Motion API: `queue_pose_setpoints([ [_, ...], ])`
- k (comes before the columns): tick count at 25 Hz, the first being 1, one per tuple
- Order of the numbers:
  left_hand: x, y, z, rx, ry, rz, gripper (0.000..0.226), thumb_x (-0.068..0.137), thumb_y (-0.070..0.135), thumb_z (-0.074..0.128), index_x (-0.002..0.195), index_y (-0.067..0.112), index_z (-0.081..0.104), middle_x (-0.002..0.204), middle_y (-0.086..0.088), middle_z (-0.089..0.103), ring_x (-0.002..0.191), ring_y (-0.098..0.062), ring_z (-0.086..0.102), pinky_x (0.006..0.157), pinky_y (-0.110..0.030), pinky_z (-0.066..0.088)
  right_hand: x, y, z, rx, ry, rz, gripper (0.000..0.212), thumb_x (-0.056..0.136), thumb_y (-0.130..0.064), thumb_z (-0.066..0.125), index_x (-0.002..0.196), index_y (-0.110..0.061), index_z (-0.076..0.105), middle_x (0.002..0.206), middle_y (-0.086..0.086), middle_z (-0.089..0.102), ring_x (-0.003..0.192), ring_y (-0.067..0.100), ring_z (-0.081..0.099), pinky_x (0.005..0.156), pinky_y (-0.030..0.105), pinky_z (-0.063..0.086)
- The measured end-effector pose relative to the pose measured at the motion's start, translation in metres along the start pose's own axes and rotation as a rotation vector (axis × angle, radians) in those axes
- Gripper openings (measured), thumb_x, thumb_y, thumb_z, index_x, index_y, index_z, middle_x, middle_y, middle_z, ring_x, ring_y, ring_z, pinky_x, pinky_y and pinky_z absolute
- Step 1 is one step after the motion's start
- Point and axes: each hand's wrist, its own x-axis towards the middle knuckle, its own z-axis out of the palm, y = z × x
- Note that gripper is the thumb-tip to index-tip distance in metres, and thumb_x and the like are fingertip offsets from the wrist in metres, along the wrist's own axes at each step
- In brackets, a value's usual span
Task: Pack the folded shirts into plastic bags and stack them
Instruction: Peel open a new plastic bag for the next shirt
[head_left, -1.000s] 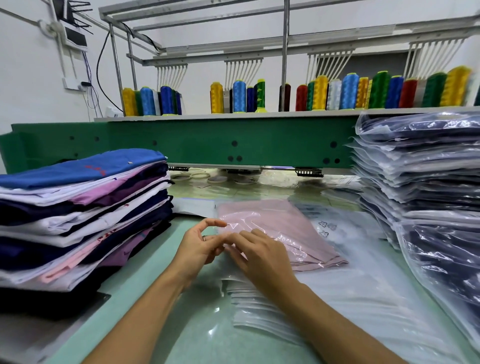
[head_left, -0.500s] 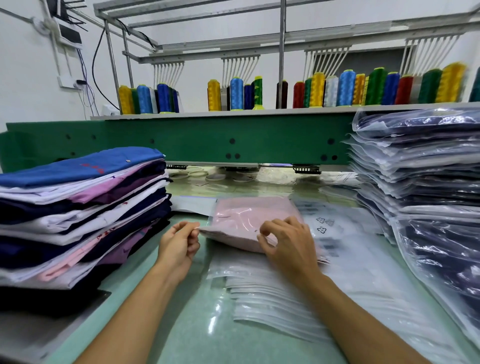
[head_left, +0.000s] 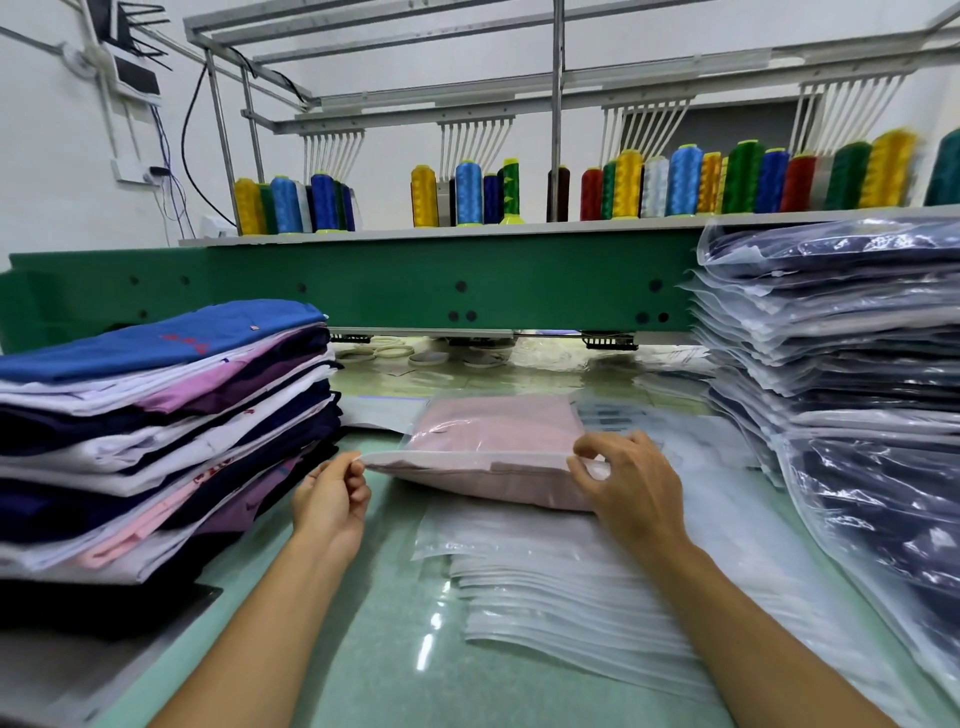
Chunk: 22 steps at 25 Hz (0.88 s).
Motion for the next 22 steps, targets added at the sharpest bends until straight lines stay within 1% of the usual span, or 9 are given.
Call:
queue_pose_setpoints([
  [2, 0.001, 0.001, -0.002, 0.011, 0.046, -0.001, 0.012, 0.09, -0.004, 0.061, 0.086, 0.007, 0.059, 0.058, -0.001, 0.056, 0.04, -0.004, 0.042, 0.036, -0.015, 0.028, 0.0, 0.001, 0.001, 0.042, -0.012, 0.047, 0.004, 0.089, -0.036, 0.068, 0.085, -0.033, 0.067, 0.082, -0.021, 0.067, 0.083, 0.013, 0.052, 0.059, 0.029, 0.038],
  [7, 0.005, 0.002, -0.004, 0.01, 0.117, 0.011, 0.013, 0.089, -0.002, 0.063, 0.086, 0.01, 0.059, 0.049, 0.003, 0.057, 0.042, -0.006, 0.042, 0.038, -0.015, 0.033, 0.0, 0.003, 0.004, 0.108, -0.012, 0.068, 0.012, 0.088, -0.031, 0.068, 0.079, -0.029, 0.06, 0.071, -0.013, 0.065, 0.071, 0.012, 0.062, 0.053, 0.025, 0.039],
  [10, 0.009, 0.002, -0.005, -0.028, 0.145, -0.013, 0.017, 0.09, -0.001, 0.062, 0.081, 0.012, 0.056, 0.046, 0.005, 0.056, 0.049, -0.007, 0.042, 0.04, -0.015, 0.035, 0.0, 0.004, 0.004, 0.158, 0.009, 0.044, 0.018, 0.087, -0.025, 0.07, 0.076, -0.027, 0.056, 0.065, -0.011, 0.063, 0.062, 0.013, 0.058, 0.051, 0.025, 0.035],
  [13, 0.013, 0.002, -0.007, -0.05, 0.142, -0.064, 0.021, 0.092, 0.003, 0.059, 0.077, 0.017, 0.053, 0.046, 0.009, 0.056, 0.054, -0.005, 0.047, 0.044, -0.017, 0.041, -0.001, 0.001, 0.003, 0.179, 0.031, 0.061, 0.016, 0.086, -0.022, 0.068, 0.076, -0.023, 0.055, 0.063, -0.006, 0.06, 0.061, 0.018, 0.053, 0.05, 0.028, 0.034],
  [15, 0.011, 0.0, -0.006, -0.066, 0.127, -0.083, 0.02, 0.093, 0.007, 0.06, 0.077, 0.018, 0.053, 0.054, 0.008, 0.056, 0.062, -0.005, 0.051, 0.056, -0.026, 0.051, -0.002, 0.0, 0.002, 0.189, 0.039, 0.071, 0.018, 0.086, -0.022, 0.066, 0.076, -0.025, 0.051, 0.063, -0.005, 0.057, 0.061, 0.019, 0.052, 0.049, 0.028, 0.035],
  [17, 0.004, -0.001, -0.002, -0.094, 0.089, -0.094, 0.014, 0.094, 0.02, 0.066, 0.086, 0.016, 0.056, 0.069, 0.002, 0.054, 0.071, -0.008, 0.056, 0.072, -0.044, 0.058, -0.002, -0.002, 0.001, 0.246, 0.052, 0.069, 0.021, 0.084, -0.019, 0.066, 0.076, -0.024, 0.047, 0.063, -0.005, 0.054, 0.06, 0.018, 0.05, 0.049, 0.029, 0.035],
  [18, -0.001, -0.002, 0.003, -0.099, 0.052, -0.106, 0.02, 0.093, 0.032, 0.07, 0.095, 0.016, 0.058, 0.078, -0.001, 0.054, 0.077, -0.012, 0.059, 0.078, -0.051, 0.058, -0.001, -0.004, 0.001, 0.276, 0.062, 0.066, 0.022, 0.084, -0.017, 0.067, 0.077, -0.023, 0.046, 0.063, -0.004, 0.053, 0.059, 0.019, 0.05, 0.05, 0.03, 0.035],
  [20, -0.013, -0.005, 0.016, -0.045, -0.044, -0.135, 0.043, 0.087, 0.049, 0.073, 0.112, 0.017, 0.058, 0.1, -0.009, 0.06, 0.094, -0.02, 0.063, 0.086, -0.056, 0.056, -0.001, -0.009, 0.0, 0.321, 0.074, 0.045, 0.024, 0.084, -0.014, 0.067, 0.076, -0.022, 0.046, 0.064, -0.005, 0.051, 0.06, 0.019, 0.049, 0.052, 0.033, 0.035],
  [22, -0.027, -0.012, 0.037, 0.063, -0.091, -0.163, 0.053, 0.085, 0.046, 0.076, 0.123, 0.016, 0.055, 0.117, -0.015, 0.063, 0.103, -0.028, 0.064, 0.086, -0.057, 0.056, -0.003, -0.015, 0.0, 0.363, 0.078, -0.022, 0.022, 0.084, -0.017, 0.065, 0.075, -0.021, 0.045, 0.064, -0.006, 0.049, 0.061, 0.016, 0.048, 0.053, 0.033, 0.036],
])
